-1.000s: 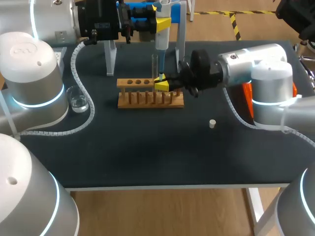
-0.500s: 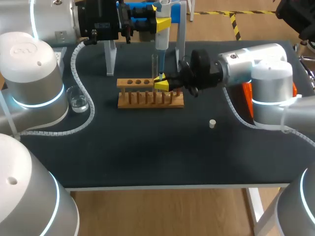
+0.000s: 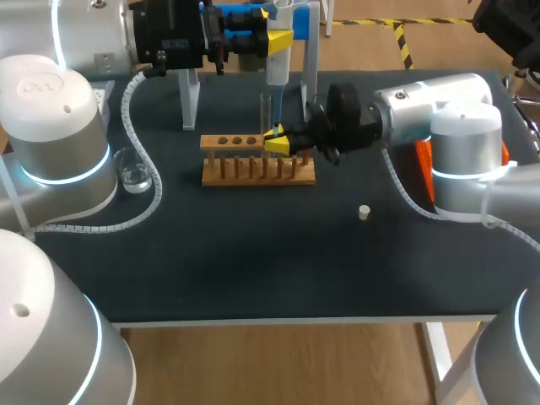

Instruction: Invert the test tube, pick up the pipette, mount the tip to pipette, aspirate from beaker and dispense into the tube, eject the tip, return the pipette, and cap with the stopper.

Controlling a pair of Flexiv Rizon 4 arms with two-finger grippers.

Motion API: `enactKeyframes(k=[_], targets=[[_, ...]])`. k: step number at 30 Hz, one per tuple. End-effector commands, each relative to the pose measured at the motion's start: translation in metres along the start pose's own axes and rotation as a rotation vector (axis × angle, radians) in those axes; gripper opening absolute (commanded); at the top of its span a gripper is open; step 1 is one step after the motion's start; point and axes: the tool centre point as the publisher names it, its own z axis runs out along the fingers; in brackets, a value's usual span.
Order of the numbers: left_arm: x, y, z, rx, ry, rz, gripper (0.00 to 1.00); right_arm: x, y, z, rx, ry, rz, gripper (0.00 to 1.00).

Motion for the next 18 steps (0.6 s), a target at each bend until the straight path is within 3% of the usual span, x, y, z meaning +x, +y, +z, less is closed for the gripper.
enactKeyframes(k=[1,18], targets=[[0.0008,0.0000,-0.0013,0.001,0.000,0.000,0.00,0.0002,0.0010,0.0007,0.003,-0.003,0.001,0.00],[0.0008,0.0000,-0.0013,0.001,0.000,0.000,0.00,-0.0041,0.0019,0.0014,0.003,-0.006,-0.004,0.00]])
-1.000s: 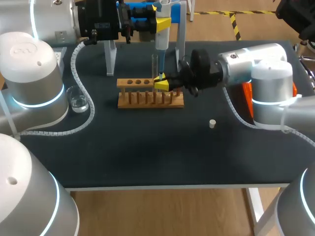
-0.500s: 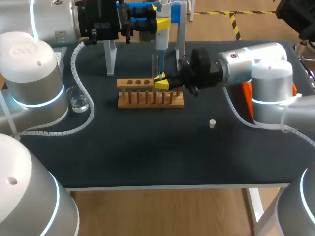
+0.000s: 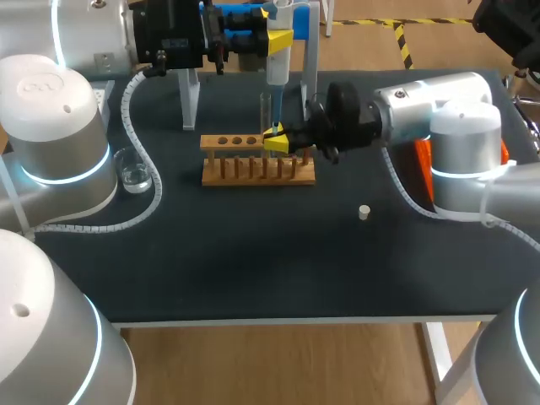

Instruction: Invert the test tube, pick up the pipette, mount the tip to pipette, aspirate from beaker and dispense into the tube, eject the tip, return the pipette, and cap with the stopper.

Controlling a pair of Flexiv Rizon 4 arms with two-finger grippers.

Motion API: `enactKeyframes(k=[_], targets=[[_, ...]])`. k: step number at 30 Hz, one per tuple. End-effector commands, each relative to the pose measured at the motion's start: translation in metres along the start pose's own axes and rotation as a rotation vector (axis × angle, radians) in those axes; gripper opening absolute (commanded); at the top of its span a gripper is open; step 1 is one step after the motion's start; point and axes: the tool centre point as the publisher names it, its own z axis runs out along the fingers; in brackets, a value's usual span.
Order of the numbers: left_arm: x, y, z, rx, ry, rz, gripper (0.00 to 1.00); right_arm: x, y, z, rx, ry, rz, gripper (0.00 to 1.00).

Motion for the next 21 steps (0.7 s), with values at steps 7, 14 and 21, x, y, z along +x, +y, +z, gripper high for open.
enactKeyframes(k=[7,14,21], targets=[[0.0009,0.0004,-0.0013,0.000,0.000,0.000,0.00,-0.0004,0.0032,0.0017,-0.002,0.003,-0.006,0.00],[0.0009,0.0004,-0.0013,0.000,0.000,0.000,0.00,0.0024,0.0039,0.0021,-0.005,0.008,-0.007,0.00],[0.0009,0.0004,-0.0013,0.000,0.000,0.000,0.00,0.0051,0.0056,0.0014,-0.010,0.010,-0.010,0.00]])
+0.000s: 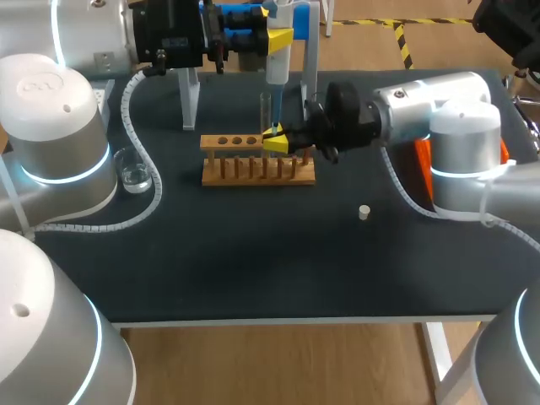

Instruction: Invert the test tube, pick up the pipette, mount the tip to pipette, aspirate from beaker and dispense into the tube, eject the tip, return the pipette, and cap with the stopper.

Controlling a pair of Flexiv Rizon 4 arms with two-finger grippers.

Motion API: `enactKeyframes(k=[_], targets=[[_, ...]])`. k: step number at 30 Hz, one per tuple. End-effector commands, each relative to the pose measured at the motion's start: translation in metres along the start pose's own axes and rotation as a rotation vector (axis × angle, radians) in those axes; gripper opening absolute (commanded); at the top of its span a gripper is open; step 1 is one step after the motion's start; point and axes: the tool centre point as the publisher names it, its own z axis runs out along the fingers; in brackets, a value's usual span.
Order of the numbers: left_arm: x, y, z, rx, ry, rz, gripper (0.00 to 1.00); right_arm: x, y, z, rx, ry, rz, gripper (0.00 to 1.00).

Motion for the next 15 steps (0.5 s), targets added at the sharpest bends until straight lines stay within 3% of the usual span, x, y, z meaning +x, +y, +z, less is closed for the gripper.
enactKeyframes(k=[1,15], targets=[[0.0007,0.0017,-0.0013,-0.001,0.000,0.000,0.00,0.0023,0.0029,-0.0003,-0.002,-0.001,-0.002,0.00],[0.0007,0.0017,-0.0013,-0.001,0.000,0.000,0.00,0.0026,0.0023,-0.0024,-0.003,-0.004,-0.001,0.00]])
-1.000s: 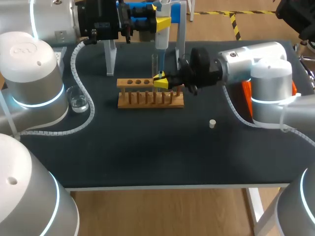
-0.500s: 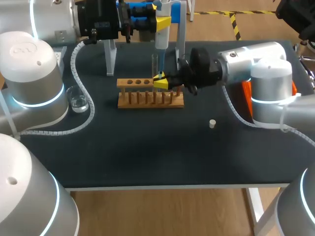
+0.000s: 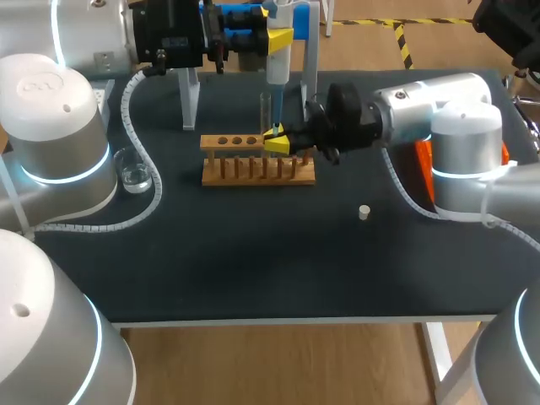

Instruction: Invert the test tube, pick up the pipette, mount the tip to pipette, aspirate from beaker and dispense into the tube, eject the tip, return the pipette, and cap with the stopper.

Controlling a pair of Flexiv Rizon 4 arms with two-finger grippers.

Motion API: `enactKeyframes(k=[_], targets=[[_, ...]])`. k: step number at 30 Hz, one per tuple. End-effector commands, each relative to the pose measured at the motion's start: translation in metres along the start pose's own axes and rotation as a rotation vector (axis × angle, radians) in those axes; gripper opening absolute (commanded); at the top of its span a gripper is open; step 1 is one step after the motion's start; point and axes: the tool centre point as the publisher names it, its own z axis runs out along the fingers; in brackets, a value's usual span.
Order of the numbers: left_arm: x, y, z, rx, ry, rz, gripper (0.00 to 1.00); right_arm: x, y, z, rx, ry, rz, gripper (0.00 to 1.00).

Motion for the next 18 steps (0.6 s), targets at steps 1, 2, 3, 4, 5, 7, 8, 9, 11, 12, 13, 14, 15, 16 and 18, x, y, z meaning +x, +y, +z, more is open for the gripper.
enactKeyframes(k=[1,2,3,4,5,7,8,9,11,12,13,14,15,16,18], targets=[[0.0006,0.0016,-0.0013,0.000,0.000,0.000,0.00,0.0008,0.0030,-0.0012,0.001,-0.006,-0.002,0.00],[0.0006,0.0016,-0.0013,0.000,0.000,0.000,0.00,0.0004,0.0035,-0.0014,0.000,-0.006,-0.002,0.00],[0.0006,0.0016,-0.0013,0.000,0.000,0.000,0.00,0.0001,0.0039,-0.0015,0.000,-0.007,-0.003,0.00],[0.0006,0.0016,-0.0013,0.000,0.000,0.000,0.00,-0.0003,0.0043,-0.0015,0.000,-0.007,-0.004,0.00],[0.0006,0.0016,-0.0013,0.000,0.000,0.000,0.00,-0.0009,0.0047,-0.0016,0.000,-0.008,-0.005,0.00],[0.0006,0.0016,-0.0013,0.000,0.000,0.000,0.00,-0.0019,0.0051,-0.0018,0.000,-0.009,-0.007,0.00],[0.0006,0.0016,-0.0013,0.000,0.000,0.000,0.00,-0.0021,0.0052,-0.0019,0.000,-0.010,-0.007,0.00],[0.0006,0.0016,-0.0013,0.000,0.000,0.000,0.00,-0.0022,0.0053,-0.0019,0.000,-0.010,-0.007,0.00],[0.0006,0.0016,-0.0013,0.000,0.000,0.000,0.00,-0.0024,0.0053,-0.0022,0.001,-0.011,-0.007,0.00],[0.0006,0.0016,-0.0013,0.000,0.000,0.000,0.00,-0.0025,0.0052,-0.0024,0.001,-0.012,-0.007,0.00],[0.0006,0.0016,-0.0013,0.000,0.000,0.000,0.00,-0.0025,0.0051,-0.0027,0.001,-0.012,-0.007,0.00],[0.0006,0.0016,-0.0013,0.000,0.000,0.000,0.00,-0.0026,0.0050,-0.0029,0.002,-0.012,-0.007,0.00],[0.0006,0.0016,-0.0013,0.000,0.000,0.000,0.00,-0.0026,0.0048,-0.0030,0.002,-0.012,-0.007,0.00],[0.0006,0.0016,-0.0013,0.000,0.000,0.000,0.00,-0.0027,0.0046,-0.0032,0.002,-0.012,-0.006,0.00],[0.0006,0.0016,-0.0013,0.000,0.000,0.000,0.00,-0.0027,0.0044,-0.0034,0.002,-0.013,-0.006,0.00]])
